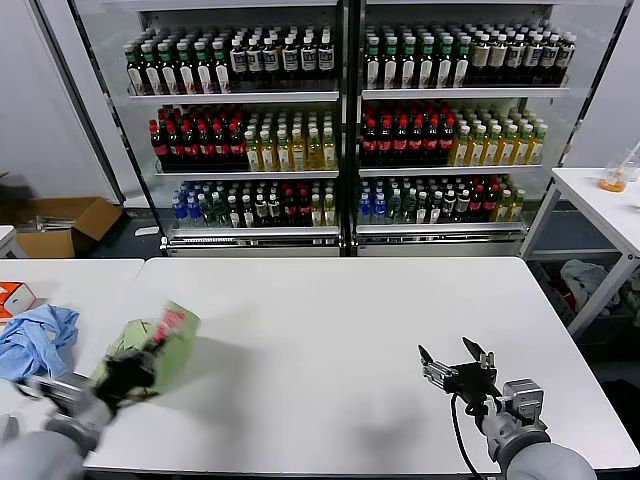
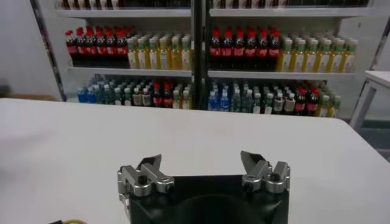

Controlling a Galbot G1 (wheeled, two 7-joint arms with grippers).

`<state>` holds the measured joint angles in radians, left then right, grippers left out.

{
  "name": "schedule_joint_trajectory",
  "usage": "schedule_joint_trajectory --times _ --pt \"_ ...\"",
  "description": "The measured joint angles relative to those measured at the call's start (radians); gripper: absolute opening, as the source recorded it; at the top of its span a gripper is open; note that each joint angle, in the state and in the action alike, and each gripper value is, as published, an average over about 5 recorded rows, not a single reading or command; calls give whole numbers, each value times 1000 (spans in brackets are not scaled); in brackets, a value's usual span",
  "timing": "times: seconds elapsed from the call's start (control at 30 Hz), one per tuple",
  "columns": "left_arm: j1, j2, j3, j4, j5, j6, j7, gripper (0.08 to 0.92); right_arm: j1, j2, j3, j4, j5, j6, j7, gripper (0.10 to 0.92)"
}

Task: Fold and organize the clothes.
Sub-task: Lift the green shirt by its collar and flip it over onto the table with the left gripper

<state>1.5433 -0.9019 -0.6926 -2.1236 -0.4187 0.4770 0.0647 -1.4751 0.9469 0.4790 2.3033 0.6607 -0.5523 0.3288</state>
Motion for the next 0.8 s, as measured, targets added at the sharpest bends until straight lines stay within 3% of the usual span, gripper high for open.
schedule_joint_trajectory --times 0.27,0.57,0.8 --pt "-47 -51 241 -43 211 -2 -21 104 -24 20 4 11 -21 2 -7 823" --pt "-173 -119 413 16 121 -2 -68 104 -40 22 8 24 -46 5 -20 823" --pt "-273 -166 494 87 20 -46 -73 250 -37 19 -1 25 -61 10 -33 823"
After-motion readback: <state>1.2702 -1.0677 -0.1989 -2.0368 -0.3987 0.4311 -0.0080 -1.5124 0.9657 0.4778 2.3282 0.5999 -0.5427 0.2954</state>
